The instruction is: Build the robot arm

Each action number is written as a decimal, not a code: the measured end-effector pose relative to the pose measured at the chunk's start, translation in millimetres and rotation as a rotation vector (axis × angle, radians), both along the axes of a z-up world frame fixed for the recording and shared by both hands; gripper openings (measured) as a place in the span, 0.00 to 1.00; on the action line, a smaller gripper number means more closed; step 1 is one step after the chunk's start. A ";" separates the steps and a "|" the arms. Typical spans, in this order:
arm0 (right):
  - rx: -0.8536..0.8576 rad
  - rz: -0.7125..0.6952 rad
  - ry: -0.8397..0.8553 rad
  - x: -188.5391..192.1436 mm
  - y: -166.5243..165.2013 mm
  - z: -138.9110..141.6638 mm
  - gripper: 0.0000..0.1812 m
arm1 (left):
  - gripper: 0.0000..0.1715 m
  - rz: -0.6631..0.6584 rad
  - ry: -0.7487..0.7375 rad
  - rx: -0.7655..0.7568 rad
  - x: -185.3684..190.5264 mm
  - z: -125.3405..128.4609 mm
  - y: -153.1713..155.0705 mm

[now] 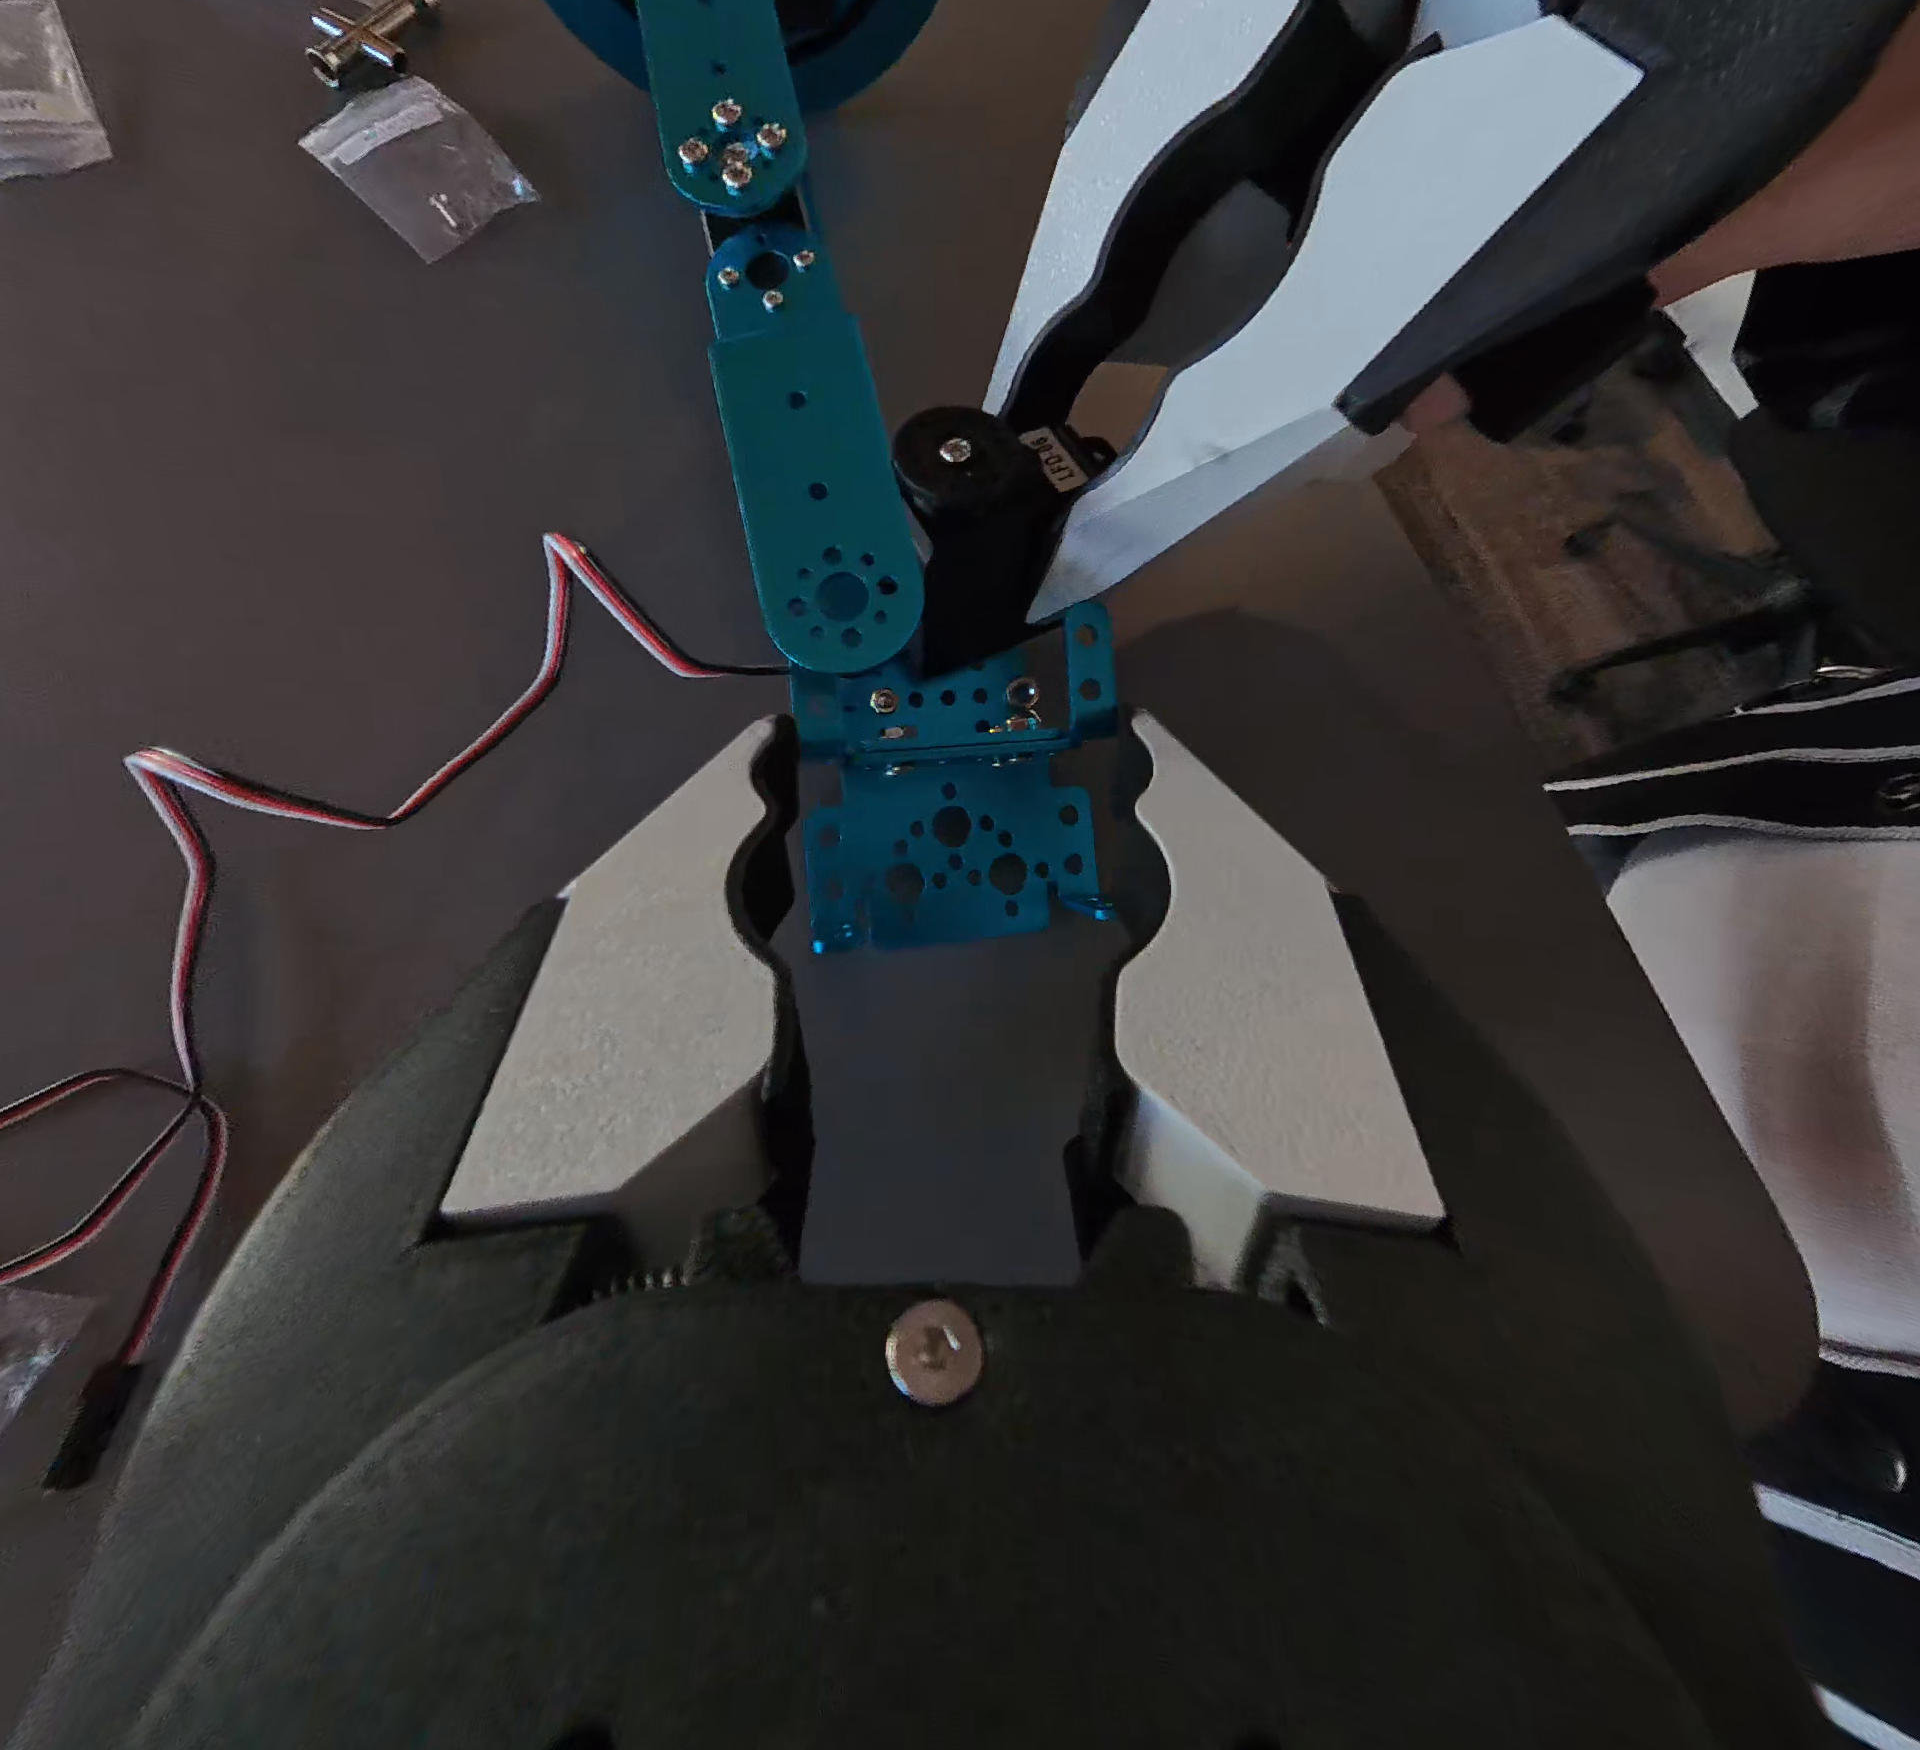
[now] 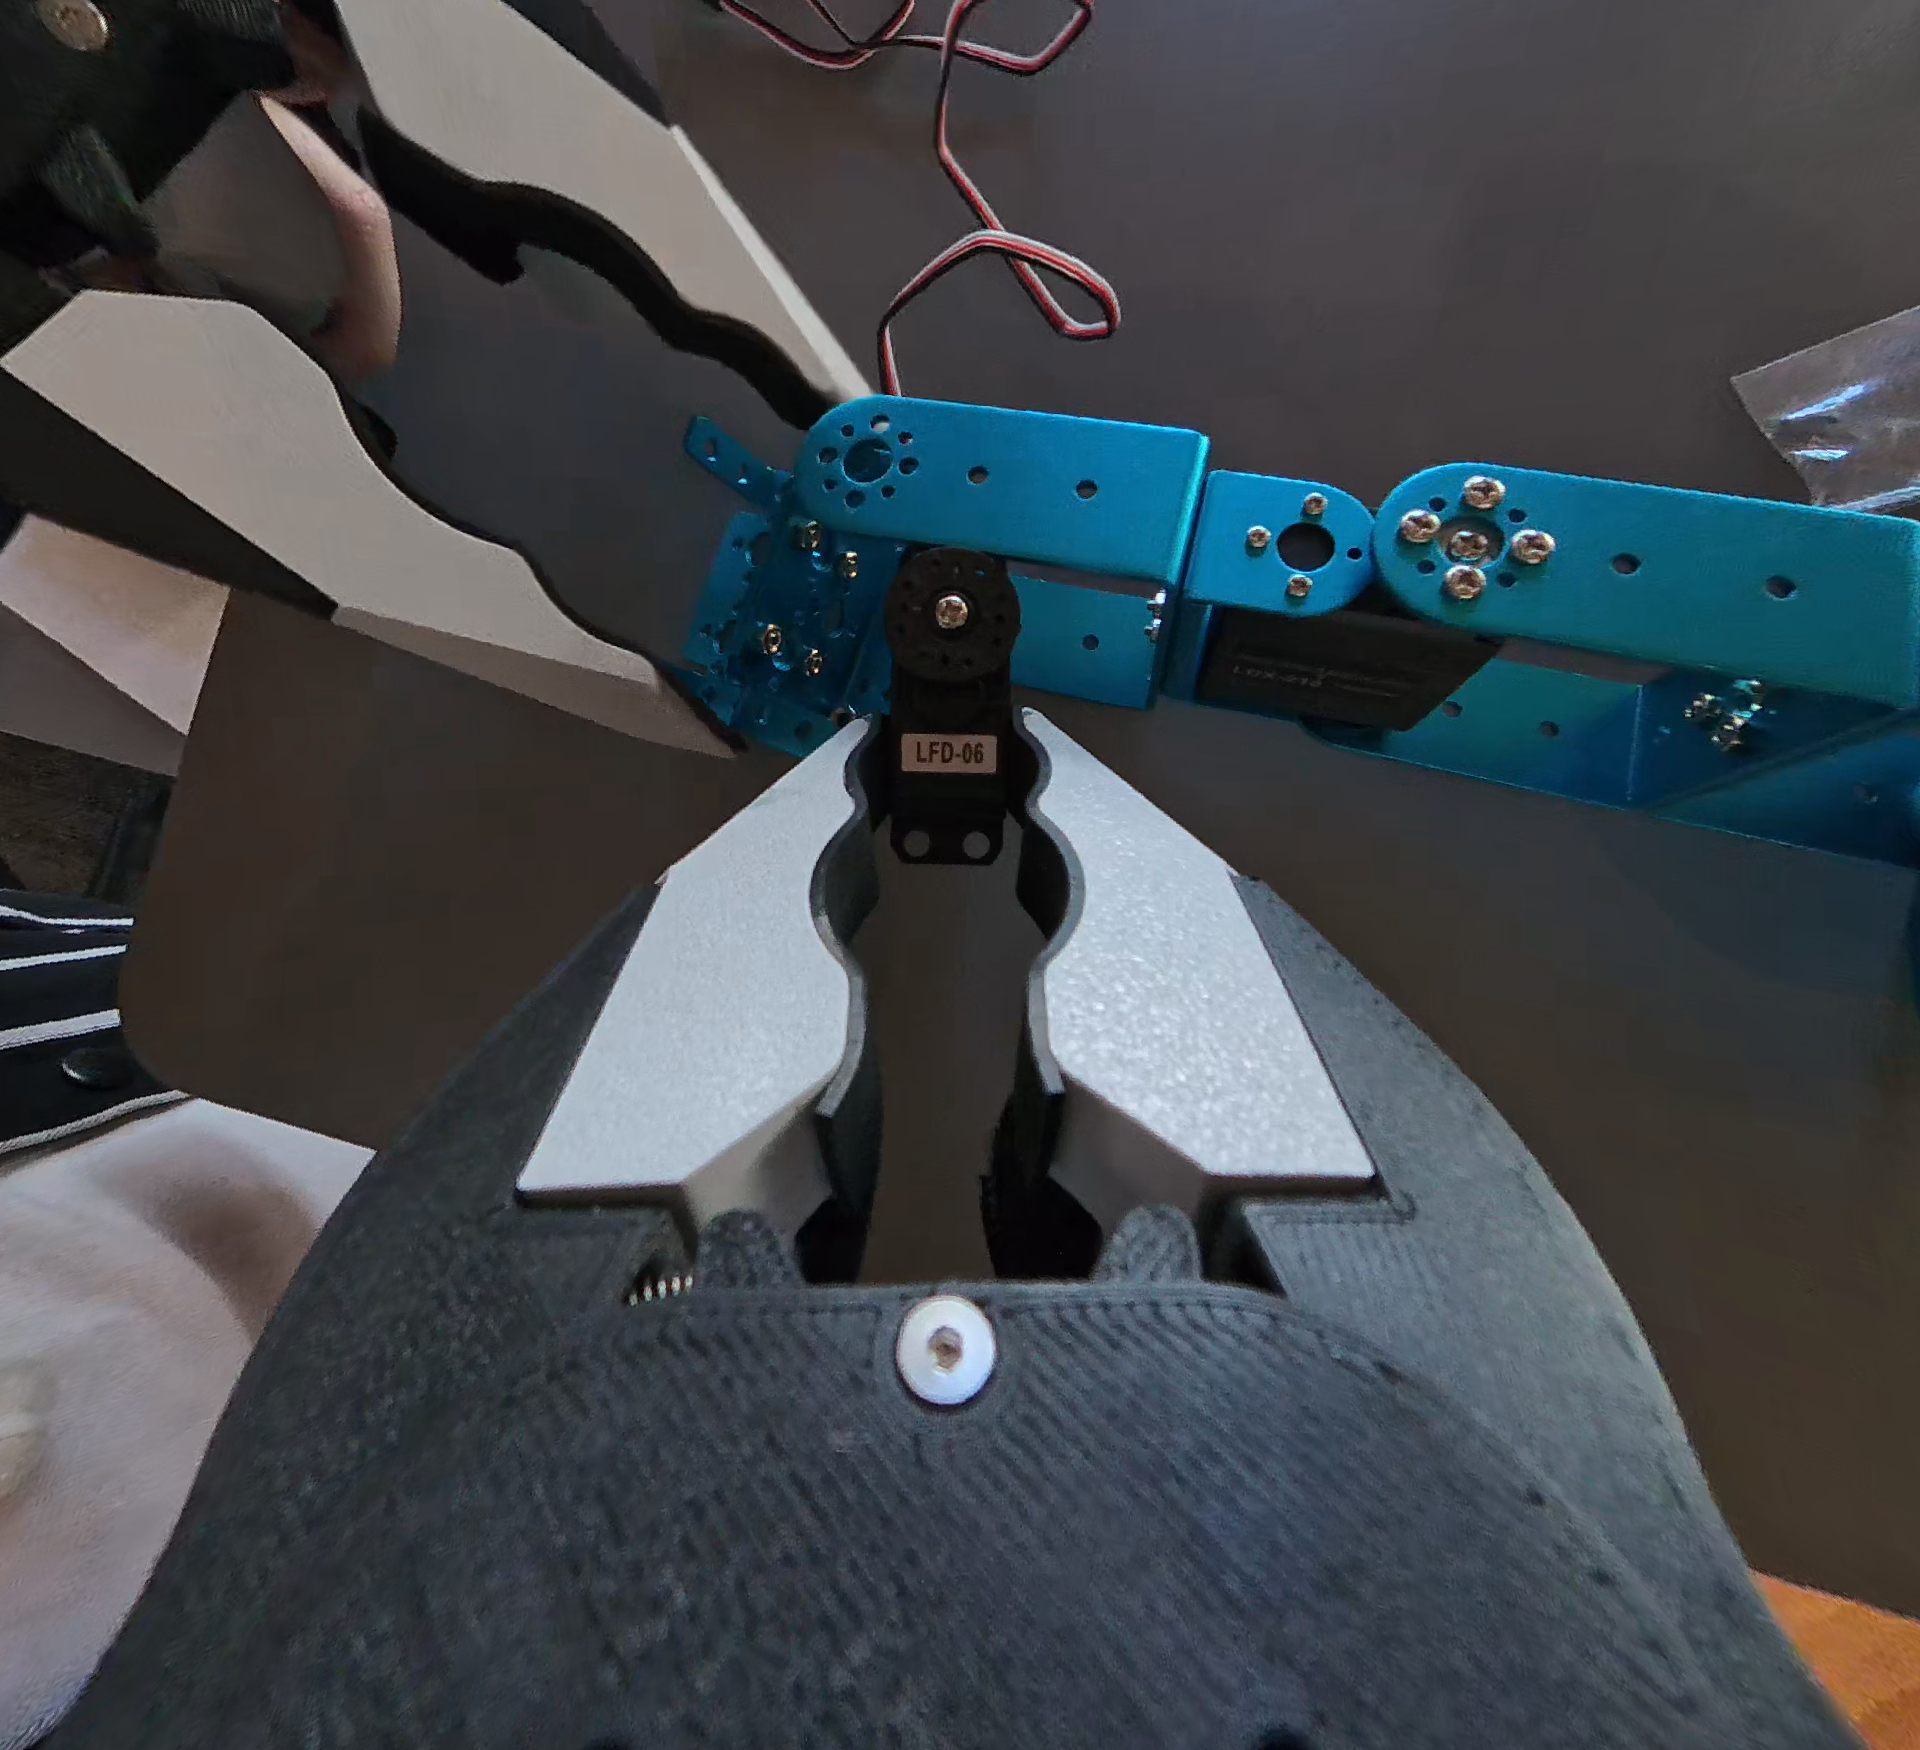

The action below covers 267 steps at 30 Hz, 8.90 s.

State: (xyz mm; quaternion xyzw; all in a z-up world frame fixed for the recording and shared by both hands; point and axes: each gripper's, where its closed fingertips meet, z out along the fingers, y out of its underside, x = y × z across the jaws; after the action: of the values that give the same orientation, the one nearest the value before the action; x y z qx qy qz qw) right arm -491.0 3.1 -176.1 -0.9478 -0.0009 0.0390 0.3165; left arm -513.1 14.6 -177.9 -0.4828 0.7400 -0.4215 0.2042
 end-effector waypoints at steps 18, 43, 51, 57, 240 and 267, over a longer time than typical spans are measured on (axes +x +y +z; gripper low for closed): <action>0.037 0.018 0.025 2.6 -1.2 0.8 0.11 | 0.35 0.042 -0.002 -0.037 1.1 0.0 -1.5; -0.050 0.066 -0.051 5.2 -4.8 -1.4 0.11 | 0.15 0.073 -0.107 0.008 9.6 23.9 8.9; -0.095 0.091 -0.120 4.4 -5.1 -1.1 0.11 | 0.13 0.080 -0.130 0.090 11.7 22.5 10.7; -0.087 0.078 -0.108 5.2 -2.4 -0.1 0.11 | 0.13 0.086 -0.123 0.110 12.1 25.0 10.5; 0.158 -0.233 0.766 13.0 14.8 1.5 0.10 | 0.15 -0.052 0.142 -0.375 20.7 26.4 0.7; 0.159 -0.221 0.707 14.6 8.3 2.4 0.11 | 0.12 -0.004 0.201 -0.549 27.3 22.7 2.8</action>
State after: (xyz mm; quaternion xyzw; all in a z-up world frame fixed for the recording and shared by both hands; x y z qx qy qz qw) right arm -476.4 11.3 -173.7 -0.8426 0.2074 0.3291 0.3723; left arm -485.8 17.4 -155.3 -0.5580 0.6158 -0.5562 -0.0090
